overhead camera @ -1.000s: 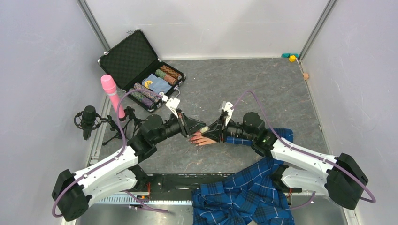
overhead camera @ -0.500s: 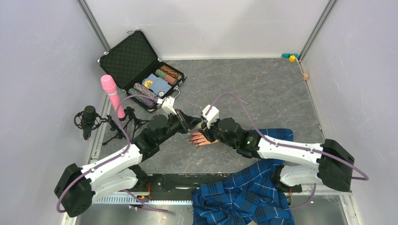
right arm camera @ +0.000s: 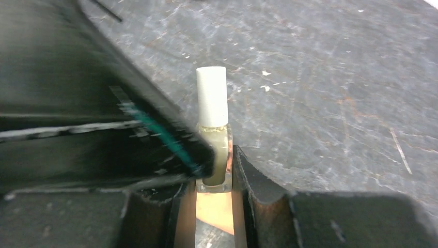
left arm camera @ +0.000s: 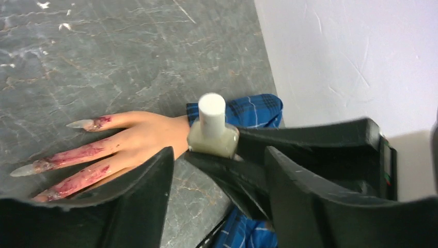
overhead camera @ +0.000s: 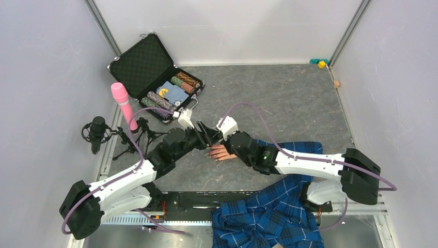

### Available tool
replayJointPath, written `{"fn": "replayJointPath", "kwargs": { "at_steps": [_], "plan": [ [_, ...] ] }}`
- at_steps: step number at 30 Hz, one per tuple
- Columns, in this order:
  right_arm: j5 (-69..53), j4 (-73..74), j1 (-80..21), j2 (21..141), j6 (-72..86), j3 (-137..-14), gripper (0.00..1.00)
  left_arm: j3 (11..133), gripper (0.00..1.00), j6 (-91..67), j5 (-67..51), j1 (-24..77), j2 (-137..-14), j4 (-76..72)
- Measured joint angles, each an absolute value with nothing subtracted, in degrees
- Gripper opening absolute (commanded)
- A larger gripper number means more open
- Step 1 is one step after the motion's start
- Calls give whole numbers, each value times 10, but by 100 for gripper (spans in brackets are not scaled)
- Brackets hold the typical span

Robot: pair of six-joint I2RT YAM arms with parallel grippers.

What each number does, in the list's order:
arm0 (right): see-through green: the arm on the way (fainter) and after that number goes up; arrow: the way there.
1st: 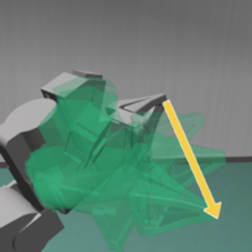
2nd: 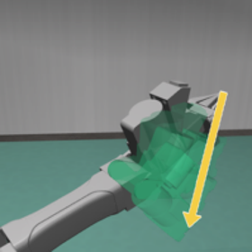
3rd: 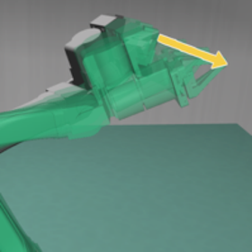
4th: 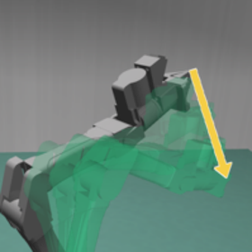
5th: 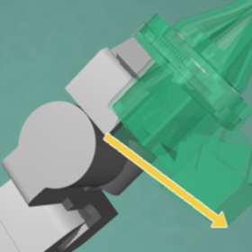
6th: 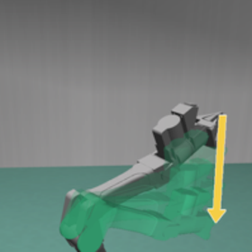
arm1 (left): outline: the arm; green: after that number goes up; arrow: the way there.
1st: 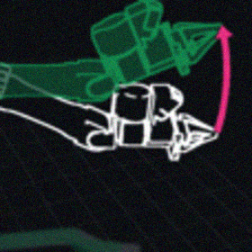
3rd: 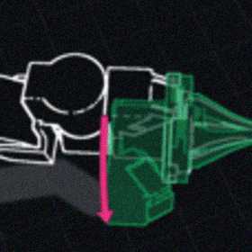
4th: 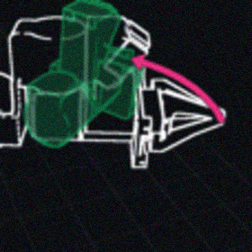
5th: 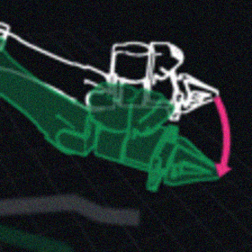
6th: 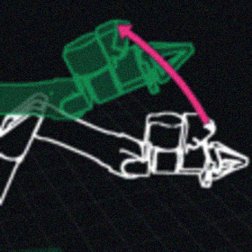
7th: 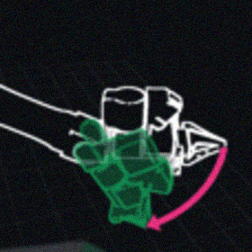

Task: Paint the nails
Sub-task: Unscrew the nail polish bottle.

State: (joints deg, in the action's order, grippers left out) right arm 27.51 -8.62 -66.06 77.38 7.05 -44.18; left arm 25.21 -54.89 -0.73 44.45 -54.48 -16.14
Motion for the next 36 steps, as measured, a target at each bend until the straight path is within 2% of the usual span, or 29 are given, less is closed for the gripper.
{"fn": "replayJointPath", "kwargs": {
  "at_steps": [2,10,14,19,23,30,36],
  "plan": [
    [291,-83,-654,767,69,-442,0,258,99,-542,-10,446,-531,-150],
    [330,-72,-649,709,72,-430,0,294,100,-487,-16,452,-477,-88],
    [296,-72,-626,680,77,-410,0,294,100,-461,-20,458,-444,-77],
    [153,-86,-552,642,88,-364,0,292,100,-424,-31,458,-407,-79],
    [-6,-117,-498,610,101,-321,0,291,100,-403,-58,458,-404,-81],
    [-253,-213,-479,590,151,-277,0,289,100,-382,-95,458,-406,-78],
    [-356,-304,-479,592,208,-260,0,287,78,-376,-147,458,-422,-91]
  ]
}}
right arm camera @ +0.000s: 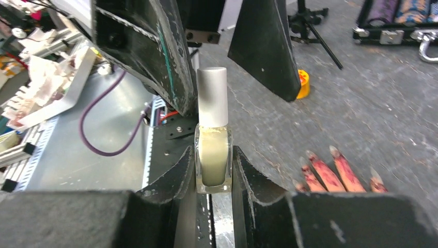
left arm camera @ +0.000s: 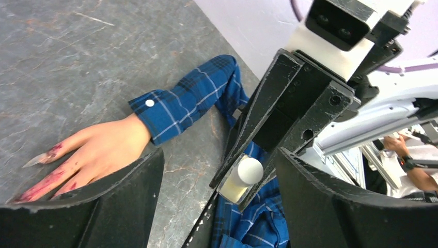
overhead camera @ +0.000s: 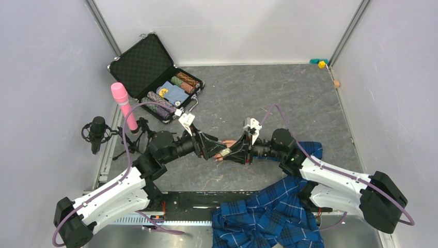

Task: Paint the nails
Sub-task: Unscrew the nail polish bottle.

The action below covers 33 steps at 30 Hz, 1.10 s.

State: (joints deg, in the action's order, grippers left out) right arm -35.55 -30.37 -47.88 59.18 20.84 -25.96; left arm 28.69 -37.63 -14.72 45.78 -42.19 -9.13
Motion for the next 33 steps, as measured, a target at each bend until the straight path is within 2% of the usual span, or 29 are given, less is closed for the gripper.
{"fn": "replayJointPath", "kwargs": {
  "at_steps": [4,18,33],
  "plan": [
    [-379,-342,-479,595,231,-254,0,272,66,-377,-183,458,-422,-133],
    [-396,-371,-479,612,253,-248,0,252,40,-385,-217,458,-417,-191],
    [-385,-371,-479,623,252,-248,0,240,40,-397,-231,458,-427,-213]
  ]
}}
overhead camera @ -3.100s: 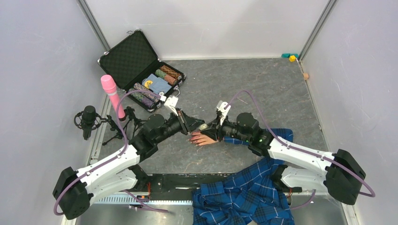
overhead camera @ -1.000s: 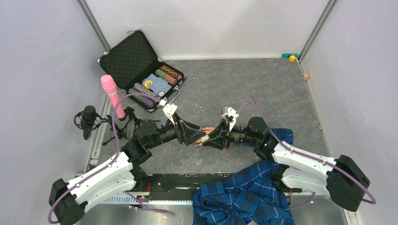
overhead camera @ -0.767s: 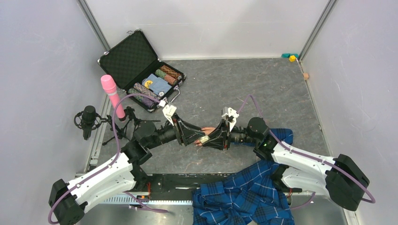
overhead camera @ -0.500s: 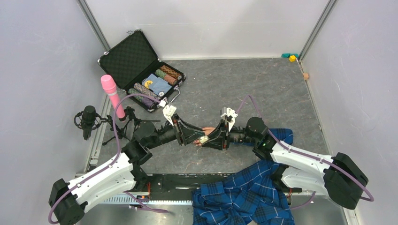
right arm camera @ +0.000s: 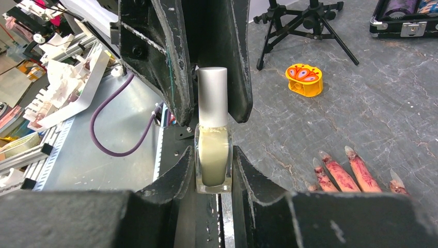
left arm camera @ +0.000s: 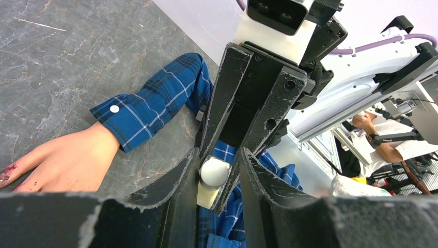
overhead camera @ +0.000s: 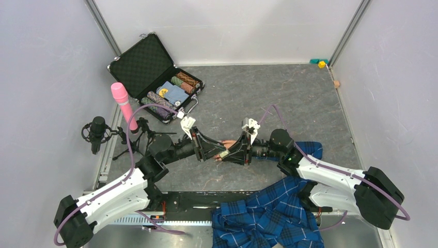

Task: Paint the nails
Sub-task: Unscrew the nail polish bottle.

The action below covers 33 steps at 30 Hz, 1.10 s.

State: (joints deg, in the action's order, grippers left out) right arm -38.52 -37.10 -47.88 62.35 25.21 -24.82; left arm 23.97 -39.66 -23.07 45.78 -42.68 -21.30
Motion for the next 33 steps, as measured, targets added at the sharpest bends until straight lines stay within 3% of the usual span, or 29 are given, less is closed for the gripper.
{"fn": "replayJointPath", "kwargs": {
  "at_steps": [3,10,14,24,33],
  "plan": [
    [-382,-366,-479,624,251,-248,0,238,39,-398,-231,458,-429,-215],
    [-375,-358,-479,624,246,-248,0,230,10,-401,-226,457,-430,-215],
    [-369,-351,-479,624,239,-248,0,230,2,-401,-224,457,-434,-214],
    [-242,-263,-504,639,176,-292,0,230,2,-413,-134,454,-450,-200],
    [27,-141,-601,710,86,-383,0,235,2,-464,-27,444,-479,-154]
  ]
}}
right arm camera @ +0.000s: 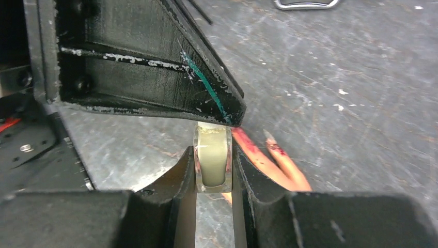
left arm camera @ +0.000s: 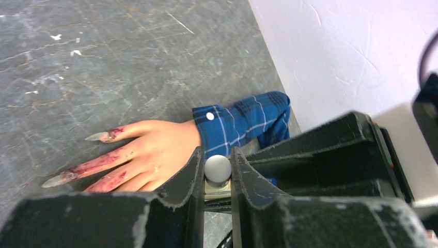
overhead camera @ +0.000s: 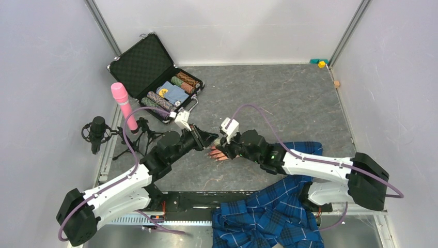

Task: Paint the nails
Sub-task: Unscrew the nail polish bottle.

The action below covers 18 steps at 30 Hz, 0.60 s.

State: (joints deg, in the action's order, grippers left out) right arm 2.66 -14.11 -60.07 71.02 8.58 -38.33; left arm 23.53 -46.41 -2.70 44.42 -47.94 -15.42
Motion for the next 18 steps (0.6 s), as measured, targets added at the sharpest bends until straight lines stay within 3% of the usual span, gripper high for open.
{"fn": "replayJointPath", "kwargs": {
  "at_steps": [13,14,18],
  "plan": [
    [241,-134,-674,801,43,-436,0,228,3,-547,50,440,-512,-152],
    [248,-134,-676,803,41,-437,0,228,10,-550,50,440,-513,-153],
    [260,-138,-679,803,37,-437,0,228,59,-553,50,440,-514,-155]
  ]
}}
